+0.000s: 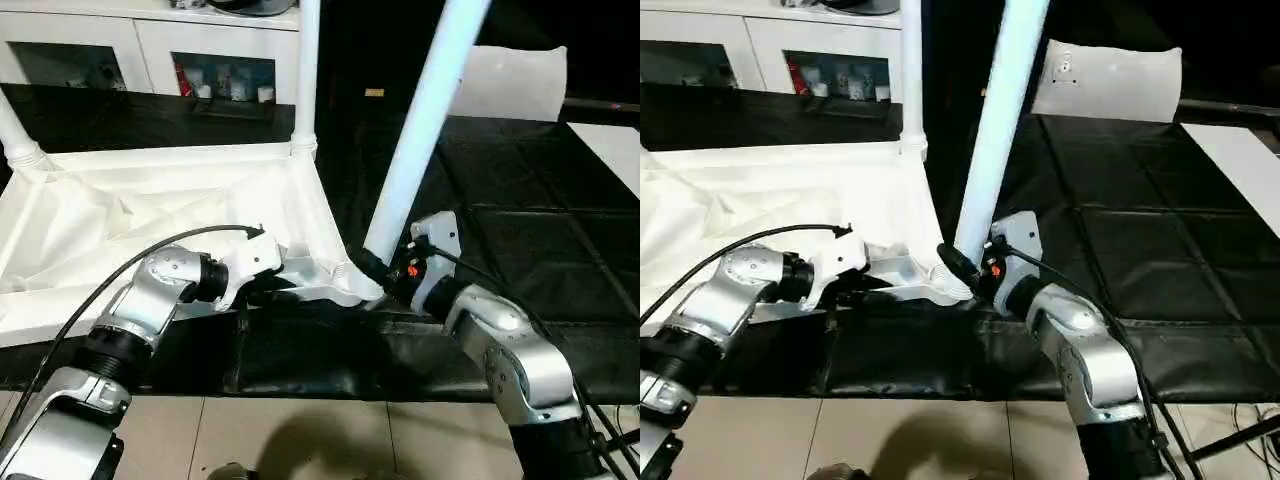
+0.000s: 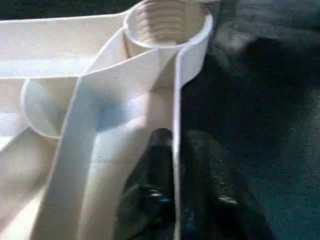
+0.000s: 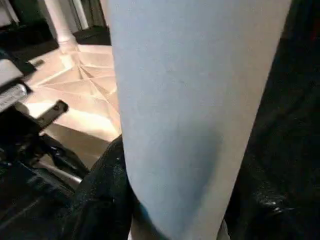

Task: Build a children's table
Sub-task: Rotate table base, then insert table leg to table base

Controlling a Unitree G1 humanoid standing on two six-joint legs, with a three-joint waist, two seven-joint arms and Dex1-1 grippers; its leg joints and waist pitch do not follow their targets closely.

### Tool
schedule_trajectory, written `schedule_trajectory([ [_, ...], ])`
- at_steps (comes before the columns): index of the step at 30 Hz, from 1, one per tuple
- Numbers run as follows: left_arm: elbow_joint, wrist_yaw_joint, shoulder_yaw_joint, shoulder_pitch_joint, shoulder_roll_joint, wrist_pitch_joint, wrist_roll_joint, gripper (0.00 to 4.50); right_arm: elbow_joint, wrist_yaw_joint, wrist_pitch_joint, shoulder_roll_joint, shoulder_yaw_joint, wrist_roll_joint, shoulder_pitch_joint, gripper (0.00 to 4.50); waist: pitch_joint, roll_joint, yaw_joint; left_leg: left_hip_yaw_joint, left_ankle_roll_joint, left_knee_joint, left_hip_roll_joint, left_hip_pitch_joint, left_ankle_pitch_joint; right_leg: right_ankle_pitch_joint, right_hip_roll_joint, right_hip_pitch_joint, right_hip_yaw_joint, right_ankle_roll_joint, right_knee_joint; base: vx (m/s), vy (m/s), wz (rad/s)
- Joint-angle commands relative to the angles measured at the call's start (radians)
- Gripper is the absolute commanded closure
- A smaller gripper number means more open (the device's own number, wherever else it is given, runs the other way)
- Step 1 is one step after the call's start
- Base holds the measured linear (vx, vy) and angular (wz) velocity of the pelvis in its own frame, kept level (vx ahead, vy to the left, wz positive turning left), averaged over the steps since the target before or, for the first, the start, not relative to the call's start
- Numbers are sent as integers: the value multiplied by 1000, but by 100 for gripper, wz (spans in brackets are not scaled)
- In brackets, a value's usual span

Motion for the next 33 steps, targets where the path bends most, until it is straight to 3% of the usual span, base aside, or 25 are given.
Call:
schedule_trajectory([
  [1, -11, -3, -5, 16, 3, -9, 2, 417, 4, 2, -12, -6, 12, -10, -22, 257, -69, 9, 4, -14, 1, -71, 53, 25, -157, -48, -85, 39, 46, -235, -68, 0, 0, 0],
  [4, -2, 5, 1, 19, 1, -26, 0, 447, 30, -1, -31, 2, 31, -29, -44, 257, -69, 10, 4, -14, -1, -70, 54, 26, -155, -45, -84, 37, 46, -234, -68, 0, 0, 0],
  [11, 14, -14, -29, 18, 21, -87, 35, 450, 85, -17, -35, 27, 35, -48, -84, 257, -70, 9, 3, -14, -1, -71, 54, 25, -152, -33, -84, 39, 47, -233, -67, 0, 0, 0],
  [18, 3, -29, -36, 19, 34, -105, 42, 450, 168, 87, -107, 33, 12, 10, -95, 257, -70, 9, 3, -13, 7, -69, 55, 25, -152, -20, -85, 40, 46, -242, -64, 0, 0, 0],
  [22, 8, -8, -27, 16, 32, -116, 44, 450, 190, 142, -87, 36, 10, 42, -90, 257, -69, 9, 3, -13, 11, -70, 56, 25, -157, -32, -85, 39, 45, -246, -65, 0, 0, 0],
  [33, -2, -90, -27, 16, 38, -89, -3, 450, 280, 181, -159, 3, 46, -21, -99, 257, -70, 6, 4, -11, 16, -68, 55, 25, -145, -29, -86, 39, 45, -254, -65, 0, 0, 0],
])
